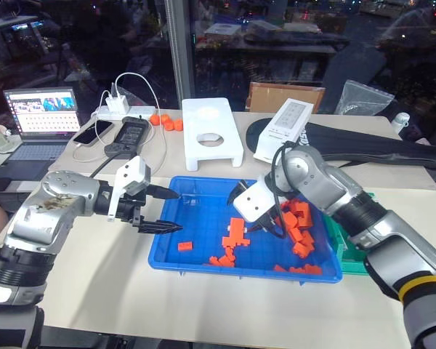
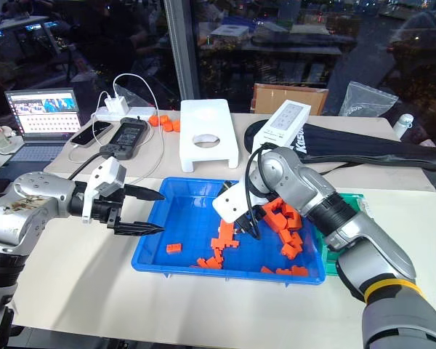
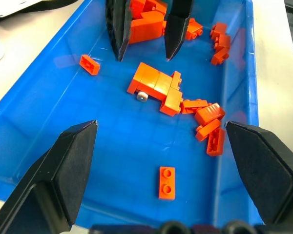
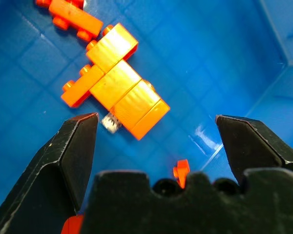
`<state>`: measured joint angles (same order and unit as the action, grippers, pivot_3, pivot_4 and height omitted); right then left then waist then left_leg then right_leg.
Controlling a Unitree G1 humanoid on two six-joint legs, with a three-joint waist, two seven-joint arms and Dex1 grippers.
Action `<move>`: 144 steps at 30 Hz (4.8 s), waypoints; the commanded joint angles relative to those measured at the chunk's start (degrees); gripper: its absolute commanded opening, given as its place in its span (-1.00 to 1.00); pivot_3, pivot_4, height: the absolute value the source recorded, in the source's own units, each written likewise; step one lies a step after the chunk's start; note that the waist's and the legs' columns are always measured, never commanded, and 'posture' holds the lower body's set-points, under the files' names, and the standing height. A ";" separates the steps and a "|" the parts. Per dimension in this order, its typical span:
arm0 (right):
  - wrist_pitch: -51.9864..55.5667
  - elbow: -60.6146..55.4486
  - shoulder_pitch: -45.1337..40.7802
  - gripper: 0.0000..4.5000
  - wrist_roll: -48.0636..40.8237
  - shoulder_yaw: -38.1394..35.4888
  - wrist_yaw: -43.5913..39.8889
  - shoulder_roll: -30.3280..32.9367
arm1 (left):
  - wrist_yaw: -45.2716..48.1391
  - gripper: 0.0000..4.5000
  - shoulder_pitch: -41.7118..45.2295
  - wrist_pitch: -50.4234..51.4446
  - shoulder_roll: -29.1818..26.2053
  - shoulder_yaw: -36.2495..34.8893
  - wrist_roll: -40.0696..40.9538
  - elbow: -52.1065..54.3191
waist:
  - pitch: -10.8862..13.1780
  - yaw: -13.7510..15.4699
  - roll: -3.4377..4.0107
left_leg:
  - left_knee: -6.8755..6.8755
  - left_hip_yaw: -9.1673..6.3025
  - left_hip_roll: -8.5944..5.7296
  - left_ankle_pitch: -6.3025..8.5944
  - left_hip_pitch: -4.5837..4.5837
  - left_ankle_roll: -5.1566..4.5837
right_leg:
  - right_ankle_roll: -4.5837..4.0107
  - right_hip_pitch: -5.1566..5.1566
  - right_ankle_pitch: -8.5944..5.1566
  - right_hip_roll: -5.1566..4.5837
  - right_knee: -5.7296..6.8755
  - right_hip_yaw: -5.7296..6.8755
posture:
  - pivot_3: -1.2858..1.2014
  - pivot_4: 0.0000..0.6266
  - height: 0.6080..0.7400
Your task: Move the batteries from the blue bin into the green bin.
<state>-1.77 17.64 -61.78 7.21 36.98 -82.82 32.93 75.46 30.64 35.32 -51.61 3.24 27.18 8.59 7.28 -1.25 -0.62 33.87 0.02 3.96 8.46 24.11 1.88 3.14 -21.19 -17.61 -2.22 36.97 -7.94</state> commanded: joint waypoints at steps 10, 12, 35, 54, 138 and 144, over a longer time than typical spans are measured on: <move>41.51 -21.28 13.71 0.98 -4.59 -11.51 10.52 3.24 | 1.47 1.00 3.48 -1.60 1.02 2.21 -0.80 -1.56 | -0.03 0.68 -0.06 | 0.06 -0.04 0.01 0.00 0.07 0.01 | -0.06 -0.03 -0.04 -0.02 -0.01 0.23 | 0.03 -0.52 0.87; 42.70 -23.19 15.51 0.98 -4.11 -11.29 13.10 2.83 | 1.92 1.00 4.56 -2.30 1.63 3.25 -1.44 -2.81 | -0.03 0.27 -0.04 | 0.02 -0.05 0.01 0.00 0.06 0.01 | -0.07 -0.06 -0.05 -0.02 0.02 0.22 | 0.03 -0.52 0.87; 39.57 -28.68 21.02 0.98 -1.99 -7.22 17.24 3.28 | 4.15 1.00 7.15 -3.51 3.16 4.49 -3.19 -5.29 | -0.03 0.21 -0.04 | 0.02 -0.14 0.02 0.00 0.04 0.00 | 0.04 -0.02 -0.12 -0.01 0.02 0.33 | 0.03 -0.52 0.87; 40.54 -28.22 21.83 0.75 -1.65 -6.54 19.35 1.95 | 4.41 1.00 7.07 -3.88 3.41 4.71 -4.06 -5.45 | -0.02 0.27 -0.05 | 0.02 -0.14 0.02 0.00 0.05 0.01 | 0.05 -0.01 -0.12 -0.01 -0.01 0.34 | 0.03 -0.52 0.87; 34.14 -22.97 17.75 -0.90 -4.58 -8.49 17.21 1.69 | 4.37 1.00 6.84 -4.55 4.27 4.49 -4.13 -5.93 | 0.00 0.28 -0.05 | 0.01 -0.17 0.03 0.00 0.06 0.00 | 0.03 0.02 -0.12 -0.03 -0.06 0.43 | 0.03 -0.52 0.87; 44.26 -32.10 19.37 -0.90 -11.44 -21.39 16.91 8.90 | 5.10 1.00 9.37 -3.85 6.44 3.05 -0.88 -6.14 | -0.01 0.72 -0.07 | 0.02 -0.22 0.03 0.00 0.11 0.00 | -0.04 0.07 -0.07 -0.05 -0.12 0.51 | 0.03 -0.52 0.87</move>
<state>40.29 -11.93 -42.87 -2.72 19.20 -65.84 40.07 80.18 38.34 31.43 -45.22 8.17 24.84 1.33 7.28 -0.54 -0.69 33.89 -0.21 3.99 8.46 24.20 1.89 3.10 -21.07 -17.69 -2.27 36.79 -7.41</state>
